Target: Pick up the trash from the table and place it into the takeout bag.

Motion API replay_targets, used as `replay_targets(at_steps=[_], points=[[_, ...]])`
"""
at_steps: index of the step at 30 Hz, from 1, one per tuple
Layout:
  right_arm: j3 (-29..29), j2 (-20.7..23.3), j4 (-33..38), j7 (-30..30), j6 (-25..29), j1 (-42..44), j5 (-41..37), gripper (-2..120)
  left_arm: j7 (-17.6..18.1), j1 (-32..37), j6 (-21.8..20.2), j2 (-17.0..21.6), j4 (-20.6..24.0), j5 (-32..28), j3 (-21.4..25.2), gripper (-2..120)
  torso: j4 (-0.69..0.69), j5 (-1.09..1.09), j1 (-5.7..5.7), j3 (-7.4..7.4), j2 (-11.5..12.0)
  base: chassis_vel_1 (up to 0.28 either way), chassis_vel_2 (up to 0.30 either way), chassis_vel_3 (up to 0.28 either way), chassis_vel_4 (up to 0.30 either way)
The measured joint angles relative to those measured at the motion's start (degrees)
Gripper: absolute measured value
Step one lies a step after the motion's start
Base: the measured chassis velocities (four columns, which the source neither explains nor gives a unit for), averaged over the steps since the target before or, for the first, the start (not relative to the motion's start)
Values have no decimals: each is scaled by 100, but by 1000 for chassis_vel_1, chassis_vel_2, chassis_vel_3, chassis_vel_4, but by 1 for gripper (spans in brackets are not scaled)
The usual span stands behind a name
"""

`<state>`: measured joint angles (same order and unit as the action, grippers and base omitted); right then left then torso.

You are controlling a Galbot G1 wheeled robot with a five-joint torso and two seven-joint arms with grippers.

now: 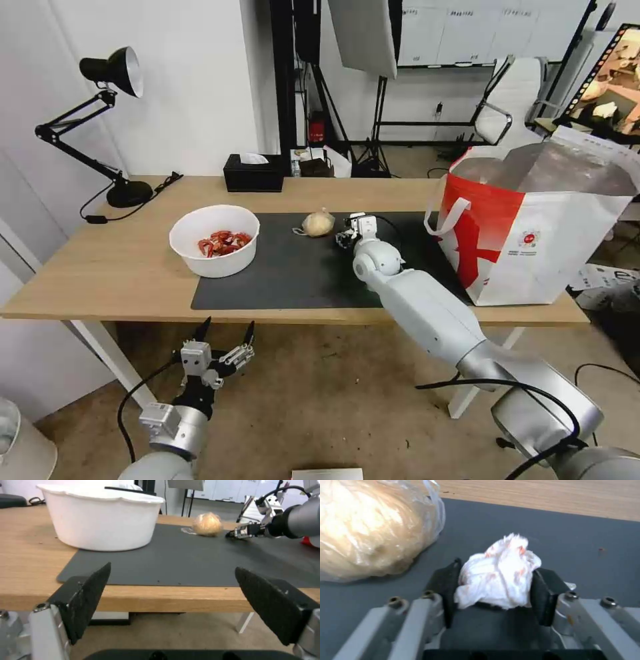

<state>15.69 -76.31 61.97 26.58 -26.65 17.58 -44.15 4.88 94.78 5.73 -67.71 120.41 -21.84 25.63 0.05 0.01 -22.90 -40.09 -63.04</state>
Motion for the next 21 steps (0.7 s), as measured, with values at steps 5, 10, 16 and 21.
replay_targets(at_steps=[5,10,16,21], points=[[-25,14,47,82,0,24,-115,33,2,-20,1,8,-11,-22,3,100,-2,0,-1,-1,0,0,0,0,0],[-68,97,178,157,61,103,-204,14,4,-22,10,2,-17,-26,-10,100,-6,-1,-2,-2,1,0,0,0,0],[-116,178,276,8,655,219,-209,0,7,-6,42,9,-18,-35,-2,100,-12,-1,-4,-5,3,0,0,0,0],[-198,325,728,-98,1006,368,-160,0,7,11,70,-9,-6,-35,2,100,-7,0,-4,-4,3,0,0,0,0]])
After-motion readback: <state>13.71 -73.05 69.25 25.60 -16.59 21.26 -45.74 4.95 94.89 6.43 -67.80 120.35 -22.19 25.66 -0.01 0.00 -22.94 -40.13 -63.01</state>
